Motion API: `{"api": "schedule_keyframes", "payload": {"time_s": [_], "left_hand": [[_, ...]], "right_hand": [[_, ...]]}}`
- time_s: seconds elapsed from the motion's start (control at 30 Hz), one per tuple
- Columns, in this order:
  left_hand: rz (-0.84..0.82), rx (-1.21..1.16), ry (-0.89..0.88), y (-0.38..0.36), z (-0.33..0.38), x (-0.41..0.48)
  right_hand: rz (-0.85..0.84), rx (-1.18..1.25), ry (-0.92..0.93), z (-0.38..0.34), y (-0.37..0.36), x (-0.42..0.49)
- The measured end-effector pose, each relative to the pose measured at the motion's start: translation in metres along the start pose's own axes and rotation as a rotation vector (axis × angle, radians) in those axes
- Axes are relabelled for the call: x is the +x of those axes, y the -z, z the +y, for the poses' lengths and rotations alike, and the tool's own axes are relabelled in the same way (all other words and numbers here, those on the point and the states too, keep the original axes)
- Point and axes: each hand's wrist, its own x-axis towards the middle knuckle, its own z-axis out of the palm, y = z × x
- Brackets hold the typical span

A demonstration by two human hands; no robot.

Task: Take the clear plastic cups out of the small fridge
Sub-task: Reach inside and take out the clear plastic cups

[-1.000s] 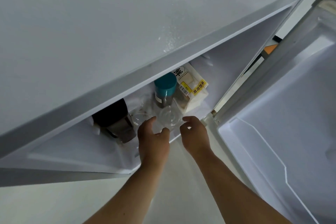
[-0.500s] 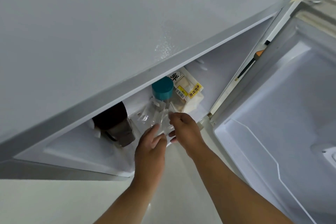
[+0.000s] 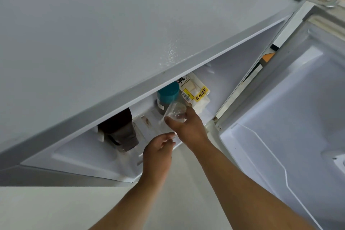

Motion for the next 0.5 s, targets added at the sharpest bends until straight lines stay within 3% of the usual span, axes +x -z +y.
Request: {"api": "schedule_keyframes", "payload": {"time_s": [0.2,0.5], "left_hand": [[-0.023,-0.129,0.205,-0.006,0.005,0.020],[-0.046,-0.236,0.287,-0.014,0.021,0.037]], "right_hand": [[0.144,-0.397,0.138,0.020,-0.007,0.008],[0.091,-0.517,0.136,0.021,-0.006,0.011]]}}
